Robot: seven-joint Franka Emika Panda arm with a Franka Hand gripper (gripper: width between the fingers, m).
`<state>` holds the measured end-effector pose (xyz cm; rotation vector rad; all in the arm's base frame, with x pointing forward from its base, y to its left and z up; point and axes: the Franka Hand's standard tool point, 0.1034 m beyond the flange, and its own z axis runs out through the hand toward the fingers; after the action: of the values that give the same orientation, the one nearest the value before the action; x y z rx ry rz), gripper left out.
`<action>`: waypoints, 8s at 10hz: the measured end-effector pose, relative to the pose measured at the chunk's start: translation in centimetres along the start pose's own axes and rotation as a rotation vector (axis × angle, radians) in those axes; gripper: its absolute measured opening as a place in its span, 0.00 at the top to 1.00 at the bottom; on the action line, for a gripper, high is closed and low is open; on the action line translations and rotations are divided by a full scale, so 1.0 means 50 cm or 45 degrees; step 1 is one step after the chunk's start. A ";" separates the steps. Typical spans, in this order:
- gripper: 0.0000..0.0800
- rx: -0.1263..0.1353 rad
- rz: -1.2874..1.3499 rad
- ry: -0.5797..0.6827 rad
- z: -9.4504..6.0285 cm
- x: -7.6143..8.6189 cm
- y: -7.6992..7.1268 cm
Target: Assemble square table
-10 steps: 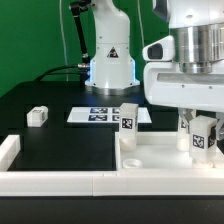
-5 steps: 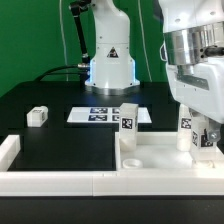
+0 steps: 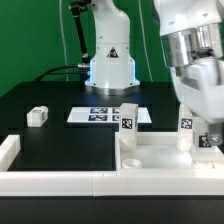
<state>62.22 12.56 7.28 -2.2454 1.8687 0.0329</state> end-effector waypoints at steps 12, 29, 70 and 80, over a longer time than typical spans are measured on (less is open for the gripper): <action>0.61 -0.098 -1.141 0.082 -0.003 0.001 -0.005; 0.19 -0.037 -1.119 0.093 0.000 0.001 -0.005; 0.63 0.035 0.166 0.076 -0.002 0.027 -0.002; 0.19 -0.101 -1.456 0.162 0.001 0.007 -0.004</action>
Offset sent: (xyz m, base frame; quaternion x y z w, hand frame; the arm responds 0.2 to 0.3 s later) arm 0.0000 0.0000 0.0000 0.0000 0.0000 -0.1296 0.9916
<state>62.47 12.27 7.23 -3.0466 0.3881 -0.2216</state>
